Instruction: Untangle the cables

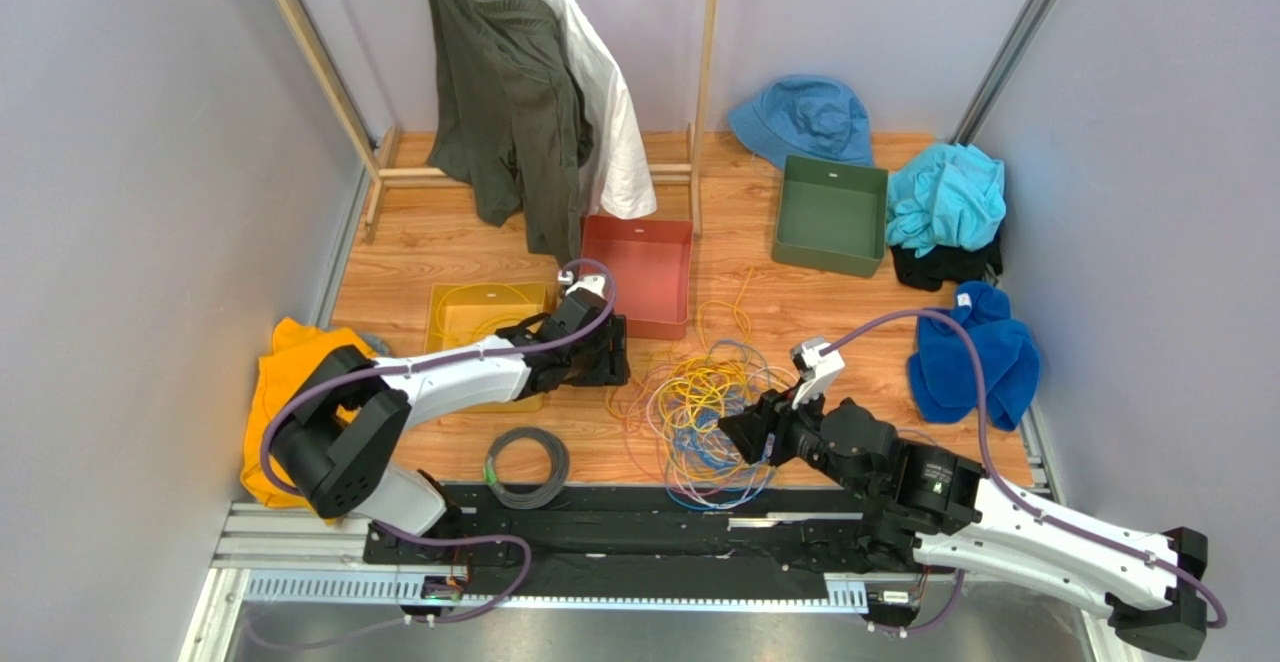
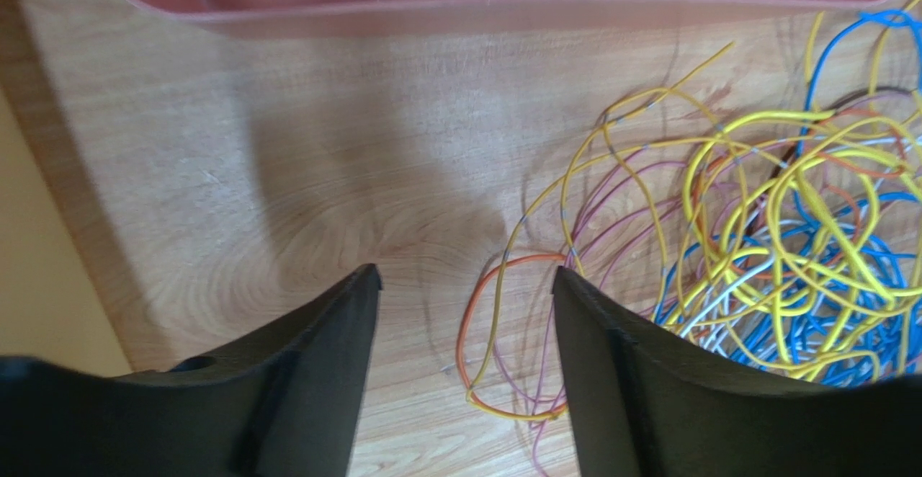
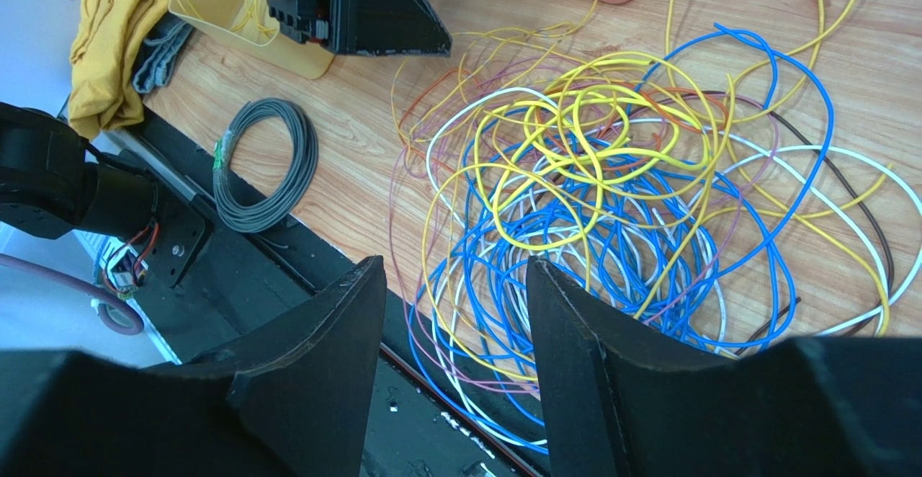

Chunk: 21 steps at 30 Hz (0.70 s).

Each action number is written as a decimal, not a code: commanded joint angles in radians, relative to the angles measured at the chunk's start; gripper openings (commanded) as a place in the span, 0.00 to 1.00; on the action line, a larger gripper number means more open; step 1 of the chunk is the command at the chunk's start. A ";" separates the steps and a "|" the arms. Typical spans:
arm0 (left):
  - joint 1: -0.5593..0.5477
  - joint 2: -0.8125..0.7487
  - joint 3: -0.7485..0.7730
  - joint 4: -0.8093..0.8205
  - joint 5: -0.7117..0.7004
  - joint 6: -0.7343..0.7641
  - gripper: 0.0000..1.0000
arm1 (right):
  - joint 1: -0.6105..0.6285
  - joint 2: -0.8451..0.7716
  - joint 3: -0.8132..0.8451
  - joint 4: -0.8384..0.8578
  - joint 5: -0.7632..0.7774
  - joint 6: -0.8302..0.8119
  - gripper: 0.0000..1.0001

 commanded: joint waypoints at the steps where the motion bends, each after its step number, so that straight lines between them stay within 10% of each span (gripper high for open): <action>1: -0.022 0.034 -0.014 0.086 0.028 -0.020 0.64 | 0.002 0.001 -0.012 0.036 0.026 0.012 0.54; 4: -0.027 0.047 -0.022 0.089 0.031 -0.021 0.46 | 0.002 -0.002 -0.014 0.040 0.024 0.018 0.54; 7: -0.034 -0.006 -0.032 0.056 0.012 -0.026 0.00 | 0.002 -0.011 -0.012 0.029 0.021 0.024 0.54; 21: -0.211 -0.491 0.493 -0.423 -0.284 0.189 0.00 | 0.002 -0.042 -0.020 0.024 0.099 0.093 0.55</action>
